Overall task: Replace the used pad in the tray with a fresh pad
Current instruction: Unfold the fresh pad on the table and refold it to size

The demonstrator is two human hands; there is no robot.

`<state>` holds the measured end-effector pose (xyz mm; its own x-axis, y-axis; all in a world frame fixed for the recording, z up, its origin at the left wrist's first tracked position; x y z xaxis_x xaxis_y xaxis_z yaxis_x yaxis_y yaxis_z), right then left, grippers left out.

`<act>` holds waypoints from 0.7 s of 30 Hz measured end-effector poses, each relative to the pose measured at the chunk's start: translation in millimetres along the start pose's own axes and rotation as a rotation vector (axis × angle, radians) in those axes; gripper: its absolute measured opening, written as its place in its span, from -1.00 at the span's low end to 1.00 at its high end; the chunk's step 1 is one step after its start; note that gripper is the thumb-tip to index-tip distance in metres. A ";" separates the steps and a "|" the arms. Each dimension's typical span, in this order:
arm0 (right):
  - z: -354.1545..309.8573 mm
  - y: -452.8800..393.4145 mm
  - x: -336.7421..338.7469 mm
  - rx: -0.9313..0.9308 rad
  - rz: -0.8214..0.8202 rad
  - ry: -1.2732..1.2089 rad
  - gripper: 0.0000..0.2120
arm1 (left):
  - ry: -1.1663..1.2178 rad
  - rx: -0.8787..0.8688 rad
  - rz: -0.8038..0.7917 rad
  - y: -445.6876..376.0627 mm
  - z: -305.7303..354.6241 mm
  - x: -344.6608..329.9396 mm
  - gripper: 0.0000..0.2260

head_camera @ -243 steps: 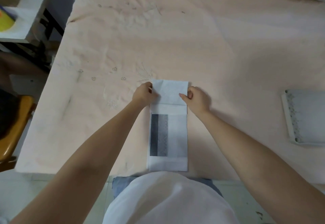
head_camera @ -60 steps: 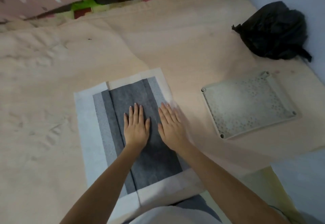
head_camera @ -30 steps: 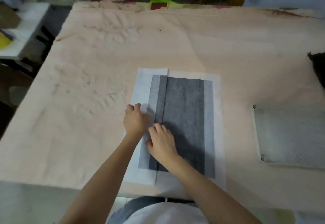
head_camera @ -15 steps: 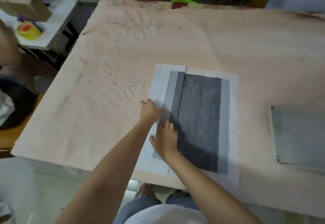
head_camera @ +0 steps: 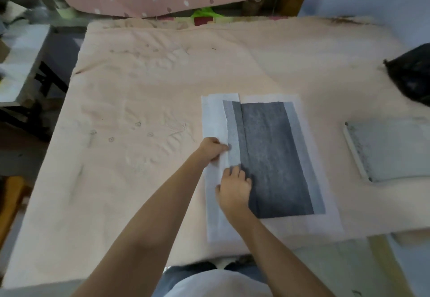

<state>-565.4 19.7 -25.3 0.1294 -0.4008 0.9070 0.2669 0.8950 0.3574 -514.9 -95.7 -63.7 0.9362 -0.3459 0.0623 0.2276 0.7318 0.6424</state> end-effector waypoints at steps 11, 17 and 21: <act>23.1 30.5 -18.5 -0.075 -0.118 -0.128 -0.70 | 0.058 0.015 0.000 -10.9 10.0 -0.5 -0.81; 10.2 46.3 23.6 -0.011 0.150 -0.183 -0.68 | 0.155 -0.006 -0.044 3.0 27.1 15.3 -0.84; -12.2 49.9 49.3 0.116 0.148 -0.281 -0.75 | 0.161 -0.084 -0.086 13.1 43.5 41.3 -0.68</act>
<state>-534.0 42.2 34.5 -0.1141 -0.2092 0.9712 0.1524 0.9623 0.2252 -484.9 -125.9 -19.5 0.9417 -0.3154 -0.1174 0.3235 0.7523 0.5739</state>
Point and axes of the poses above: each hand's wrist, its own y-axis away from the middle knuckle, its own x-axis out of the back of the hand, z = x × y, the point moved 9 cm from there along -y, towards the middle knuckle, and after that the axes turned 13 degrees about y, right-handed, at the moved point
